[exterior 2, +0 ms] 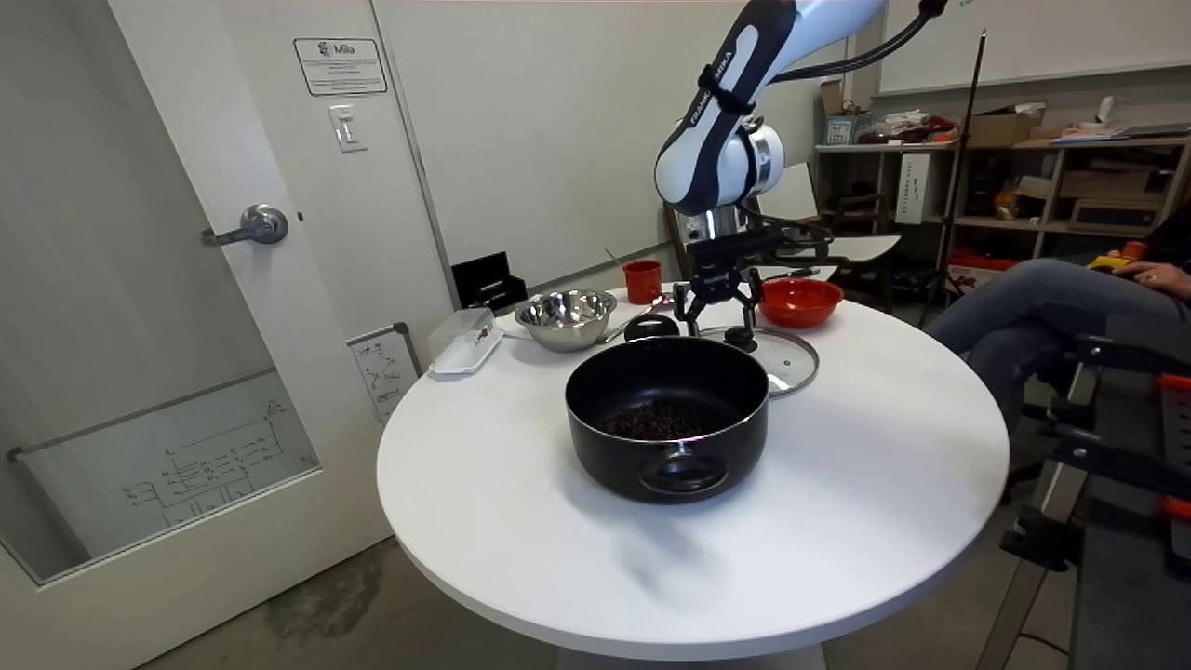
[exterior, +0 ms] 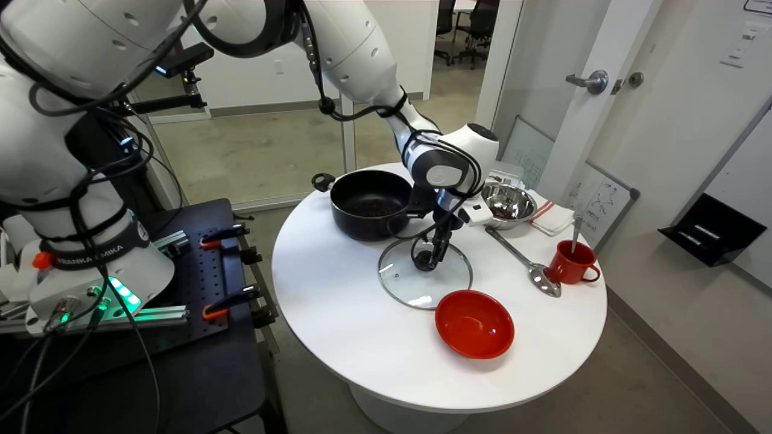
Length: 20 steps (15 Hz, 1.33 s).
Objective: Pick up the lid from the pot and put it on the table, then pick up the red bowl and pour it's contents in the pot and pick up the lid and put it back on the pot
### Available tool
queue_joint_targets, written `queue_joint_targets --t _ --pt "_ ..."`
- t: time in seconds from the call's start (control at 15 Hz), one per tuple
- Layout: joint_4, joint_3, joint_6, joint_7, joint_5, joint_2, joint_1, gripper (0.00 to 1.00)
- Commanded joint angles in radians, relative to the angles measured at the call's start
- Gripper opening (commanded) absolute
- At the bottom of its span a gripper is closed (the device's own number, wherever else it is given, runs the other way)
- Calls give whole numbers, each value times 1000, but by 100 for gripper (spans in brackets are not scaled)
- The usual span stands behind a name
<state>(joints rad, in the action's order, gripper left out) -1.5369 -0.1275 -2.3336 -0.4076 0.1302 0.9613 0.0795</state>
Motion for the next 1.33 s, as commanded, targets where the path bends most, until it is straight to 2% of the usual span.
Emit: queue_joint_targets --t 0.0,0.33,0.6,1.0,1.27 --pt "5 -6 3 5 8 4 -5 100" --pt "1 -18 -4 -18 3 3 -17 100" --pt "-105 -16 -50 -14 20 -42 -9 100" --pt "-295 -4 -221 16 52 -103 9 100" --pt "-403 34 -363 73 94 -168 37 100"
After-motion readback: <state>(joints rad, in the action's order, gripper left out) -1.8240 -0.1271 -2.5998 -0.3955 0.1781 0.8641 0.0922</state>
